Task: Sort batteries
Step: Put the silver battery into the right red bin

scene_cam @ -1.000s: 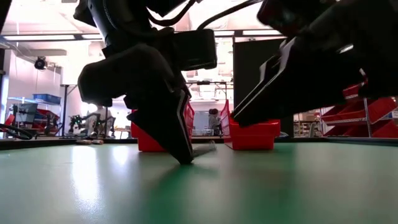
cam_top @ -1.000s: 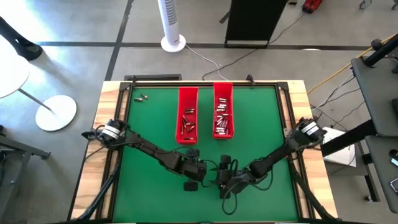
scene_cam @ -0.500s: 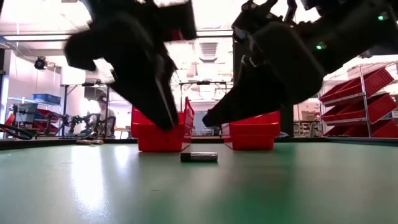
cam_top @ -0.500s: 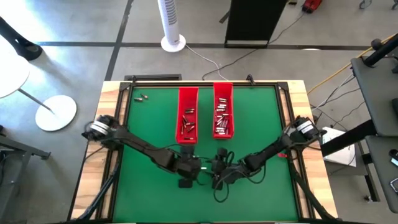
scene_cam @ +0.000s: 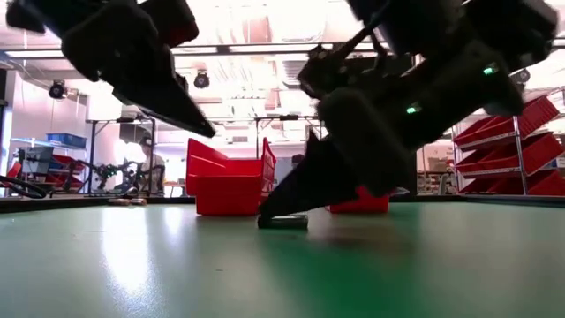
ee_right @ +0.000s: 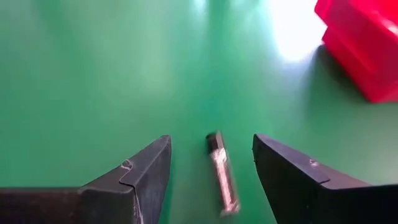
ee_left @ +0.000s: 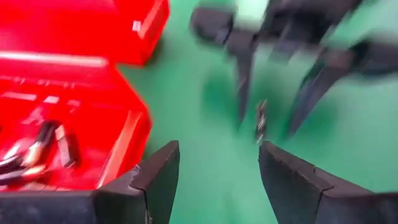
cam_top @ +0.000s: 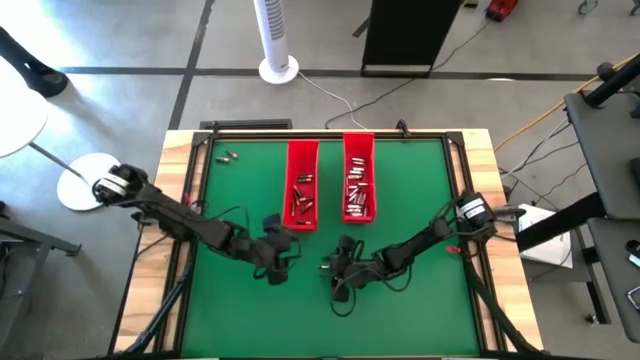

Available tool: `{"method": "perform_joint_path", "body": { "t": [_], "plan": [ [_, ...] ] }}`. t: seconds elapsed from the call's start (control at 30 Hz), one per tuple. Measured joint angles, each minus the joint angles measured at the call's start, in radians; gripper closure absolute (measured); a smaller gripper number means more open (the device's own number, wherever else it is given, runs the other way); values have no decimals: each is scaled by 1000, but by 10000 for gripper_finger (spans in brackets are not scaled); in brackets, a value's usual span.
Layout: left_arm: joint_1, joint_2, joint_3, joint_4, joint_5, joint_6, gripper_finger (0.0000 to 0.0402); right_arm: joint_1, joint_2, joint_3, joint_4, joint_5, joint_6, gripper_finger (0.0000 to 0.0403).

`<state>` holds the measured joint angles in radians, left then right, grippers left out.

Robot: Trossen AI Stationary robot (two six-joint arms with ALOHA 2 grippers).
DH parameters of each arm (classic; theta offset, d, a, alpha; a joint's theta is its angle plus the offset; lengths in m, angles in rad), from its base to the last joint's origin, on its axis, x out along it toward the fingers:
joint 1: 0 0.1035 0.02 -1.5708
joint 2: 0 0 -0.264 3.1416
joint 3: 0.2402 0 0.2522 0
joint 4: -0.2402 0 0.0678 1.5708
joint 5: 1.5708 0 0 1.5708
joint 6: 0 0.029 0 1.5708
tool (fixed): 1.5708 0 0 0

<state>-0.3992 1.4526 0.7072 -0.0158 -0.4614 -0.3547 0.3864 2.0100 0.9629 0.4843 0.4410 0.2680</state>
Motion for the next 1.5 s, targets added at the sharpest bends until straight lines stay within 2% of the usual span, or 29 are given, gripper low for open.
{"method": "perform_joint_path", "body": {
  "t": [0.1, 0.23, 0.37, 0.5, 0.73, 1.2, 1.43, 1.5],
  "plan": [
    [0, -5, -104, 248, 12, 7, 203, -18, 5, 4, -22, -56, 19, 184],
    [0, 22, -186, 431, 21, 9, 203, -22, 1, 7, -53, -89, 28, 192],
    [1, 74, -222, 456, -21, 9, 202, -21, 1, 5, -57, -91, 28, 228],
    [10, 145, -226, 451, -27, -4, 202, -24, 4, 1, -57, -94, 28, 283],
    [78, 258, -173, 450, -26, 7, 202, -28, 4, -6, -58, -94, 22, 377],
    [129, 328, -97, 448, -30, 55, 202, -29, 6, -4, -63, -99, 28, 374],
    [128, 272, -121, 415, -29, 47, 202, -29, 6, -6, -77, -100, 28, 374],
    [128, 243, -138, 408, -57, 50, 202, -29, 6, -6, -79, -101, 28, 374]
  ]
}}
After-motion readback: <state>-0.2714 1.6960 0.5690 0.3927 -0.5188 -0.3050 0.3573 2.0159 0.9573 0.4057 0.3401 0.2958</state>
